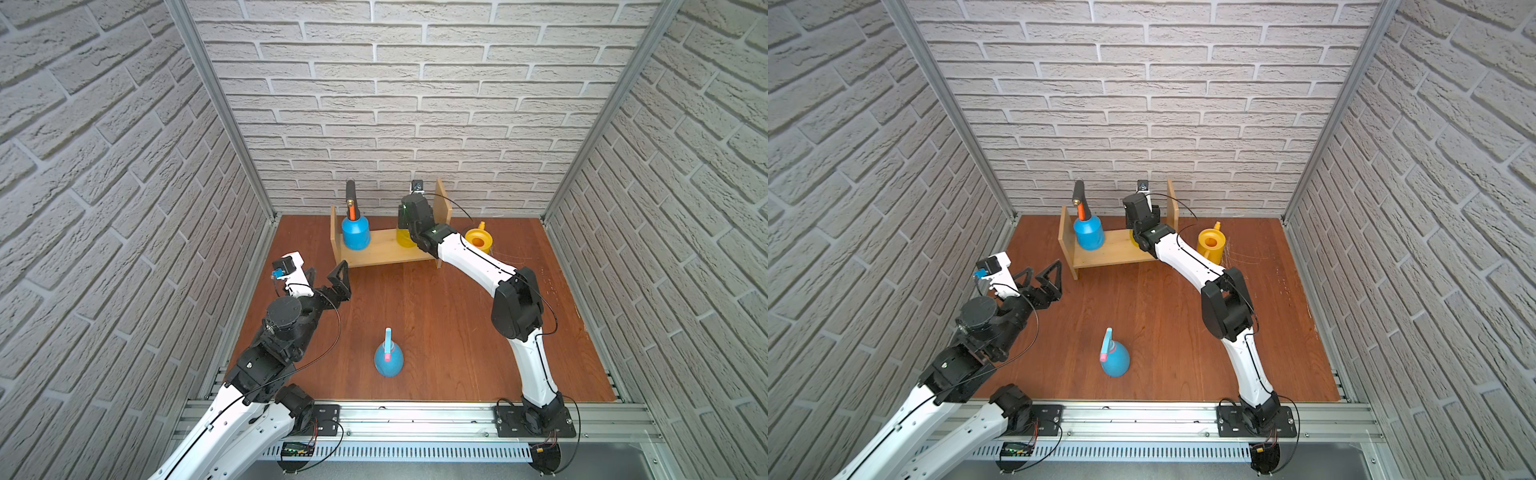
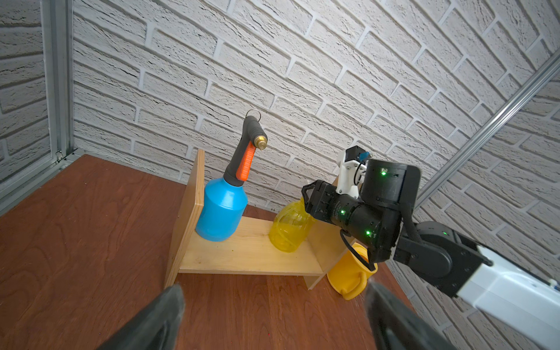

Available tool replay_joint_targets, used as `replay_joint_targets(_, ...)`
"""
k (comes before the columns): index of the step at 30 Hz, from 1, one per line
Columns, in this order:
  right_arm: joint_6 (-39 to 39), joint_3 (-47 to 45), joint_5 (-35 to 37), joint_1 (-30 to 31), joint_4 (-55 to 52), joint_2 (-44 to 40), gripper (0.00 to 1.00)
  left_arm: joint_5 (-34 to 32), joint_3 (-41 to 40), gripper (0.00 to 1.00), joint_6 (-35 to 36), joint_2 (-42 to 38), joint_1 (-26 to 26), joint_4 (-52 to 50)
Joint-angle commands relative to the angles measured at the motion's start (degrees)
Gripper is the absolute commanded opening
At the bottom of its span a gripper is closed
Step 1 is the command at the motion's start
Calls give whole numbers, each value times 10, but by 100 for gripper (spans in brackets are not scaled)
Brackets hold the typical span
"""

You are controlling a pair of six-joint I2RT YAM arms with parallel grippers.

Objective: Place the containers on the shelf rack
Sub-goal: 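Place the container on the shelf, then pick up a container from the center of the board.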

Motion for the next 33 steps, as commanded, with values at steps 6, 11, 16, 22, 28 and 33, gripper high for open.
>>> replay_joint_targets(6,-16,-30,-27,3,8,-59,85,4,-3,98,3,-4,3,21)
replay_joint_targets(11,-35,-80,-72,9,7,-114,100,7,0,98,11,-5,2,20)
replay_joint_targets(16,-24,-153,-118,10,3,-196,100,9,1,98,18,-3,3,21)
replay_joint_targets(22,-26,-252,-212,13,26,-298,100,26,4,98,25,9,3,28)
replay_joint_targets(28,-50,-360,-284,13,65,-391,100,52,6,98,27,34,3,39)
replay_joint_targets(33,-36,-497,-396,12,170,-482,100,91,11,98,38,58,2,35)
